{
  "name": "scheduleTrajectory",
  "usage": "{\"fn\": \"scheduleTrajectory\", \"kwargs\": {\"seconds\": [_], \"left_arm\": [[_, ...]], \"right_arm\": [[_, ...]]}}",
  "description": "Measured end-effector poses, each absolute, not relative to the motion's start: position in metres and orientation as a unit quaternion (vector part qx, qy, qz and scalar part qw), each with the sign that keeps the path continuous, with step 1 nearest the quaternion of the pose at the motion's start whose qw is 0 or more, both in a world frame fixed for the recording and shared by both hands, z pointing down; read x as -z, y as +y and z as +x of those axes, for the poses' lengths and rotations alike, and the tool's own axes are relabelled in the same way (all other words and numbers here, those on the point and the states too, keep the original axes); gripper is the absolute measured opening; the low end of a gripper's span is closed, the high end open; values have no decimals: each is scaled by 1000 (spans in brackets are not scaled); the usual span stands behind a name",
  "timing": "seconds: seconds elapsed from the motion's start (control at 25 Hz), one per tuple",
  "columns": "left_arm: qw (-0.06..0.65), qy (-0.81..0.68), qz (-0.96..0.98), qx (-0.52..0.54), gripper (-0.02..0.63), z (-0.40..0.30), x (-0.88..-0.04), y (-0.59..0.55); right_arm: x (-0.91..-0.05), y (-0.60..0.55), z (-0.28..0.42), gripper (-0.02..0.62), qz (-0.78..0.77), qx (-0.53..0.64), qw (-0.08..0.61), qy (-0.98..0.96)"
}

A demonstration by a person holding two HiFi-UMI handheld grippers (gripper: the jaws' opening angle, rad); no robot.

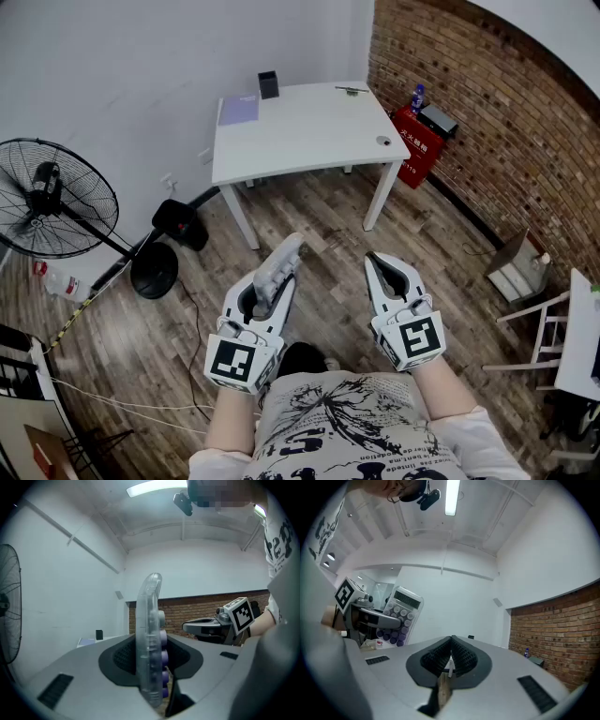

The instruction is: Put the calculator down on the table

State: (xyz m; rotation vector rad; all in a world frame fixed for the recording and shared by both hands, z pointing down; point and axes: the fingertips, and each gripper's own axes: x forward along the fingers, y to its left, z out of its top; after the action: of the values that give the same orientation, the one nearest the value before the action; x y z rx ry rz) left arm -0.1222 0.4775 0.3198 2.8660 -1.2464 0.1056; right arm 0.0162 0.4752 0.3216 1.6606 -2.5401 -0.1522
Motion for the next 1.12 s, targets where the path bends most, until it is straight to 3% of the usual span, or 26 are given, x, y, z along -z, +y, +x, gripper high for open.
{"fn": "scheduleTrajectory", "kwargs": {"seconds": [0.68, 1.12], "left_arm": [[22, -421, 906, -35, 144, -110, -320, 462], [42, -419, 905, -55, 144, -104, -349, 344]], "right_arm": [[-332, 462, 36, 14, 548, 19, 36, -836], [-366, 345, 45, 14, 560, -18, 61, -826]]}}
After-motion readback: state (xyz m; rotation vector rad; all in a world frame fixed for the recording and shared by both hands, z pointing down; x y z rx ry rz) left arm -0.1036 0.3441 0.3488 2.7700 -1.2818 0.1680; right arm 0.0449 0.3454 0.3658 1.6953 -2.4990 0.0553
